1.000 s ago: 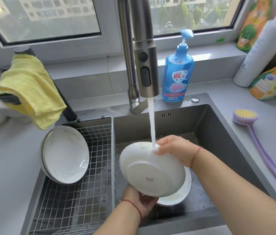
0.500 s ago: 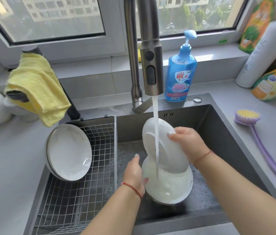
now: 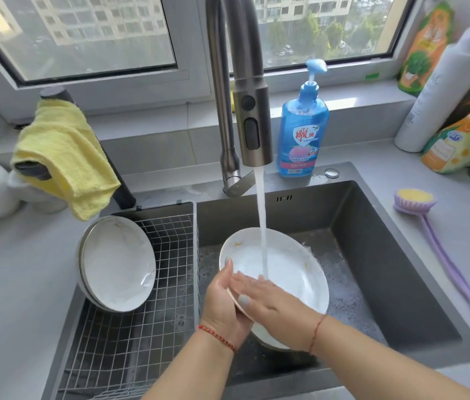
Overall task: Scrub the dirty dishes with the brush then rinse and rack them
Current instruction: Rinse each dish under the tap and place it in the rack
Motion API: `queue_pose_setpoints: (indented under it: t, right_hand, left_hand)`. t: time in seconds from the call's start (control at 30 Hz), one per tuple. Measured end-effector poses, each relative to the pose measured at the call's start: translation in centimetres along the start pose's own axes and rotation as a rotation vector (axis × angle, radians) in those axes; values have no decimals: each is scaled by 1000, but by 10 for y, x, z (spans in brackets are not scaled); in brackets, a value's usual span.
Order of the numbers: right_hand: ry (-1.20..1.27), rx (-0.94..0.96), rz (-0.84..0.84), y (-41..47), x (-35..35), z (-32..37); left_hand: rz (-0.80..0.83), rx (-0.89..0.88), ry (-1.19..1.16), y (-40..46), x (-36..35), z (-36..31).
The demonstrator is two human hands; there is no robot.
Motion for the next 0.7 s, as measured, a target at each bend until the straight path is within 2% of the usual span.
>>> queue_pose_setpoints:
  t: [0.07,0.17,0.3,0.4,0.47,0.57,0.7]
  right_hand:
    - [-15,-19,16,10,6,1]
    - [-255,-109,11,24,17,-19]
    - [-499,-349,22,21,36,-63]
    - [-598,-471,177,4,25,-73]
    - [-544,-455,262,-10,10,-60]
    - [-231,-373,326,-22,-12,-26]
    - [-102,-194,259,8,-20,-2]
  left_hand:
    - [45,-48,-18,-5,-4,0]
    - [136,-52,0,-14,-15,4]
    - [91,-119,-18,-20,-11,-6]
    - [54,-164,-21,-17,-4,-18]
    - [39,-175,-14,-15,0,-23]
    - [15,-157,10,-13,4,-25]
    - [-3,-86,-5,-14,4,-12]
Point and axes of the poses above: each hand's wrist, its own y-axis towards the middle knuckle, its own x-axis out of the back of the hand, z = x × y, the point moved 7 cm from there along y, towards the middle knuckle, and after that the axes turned 7 degrees about z, right-handed, at the moved point
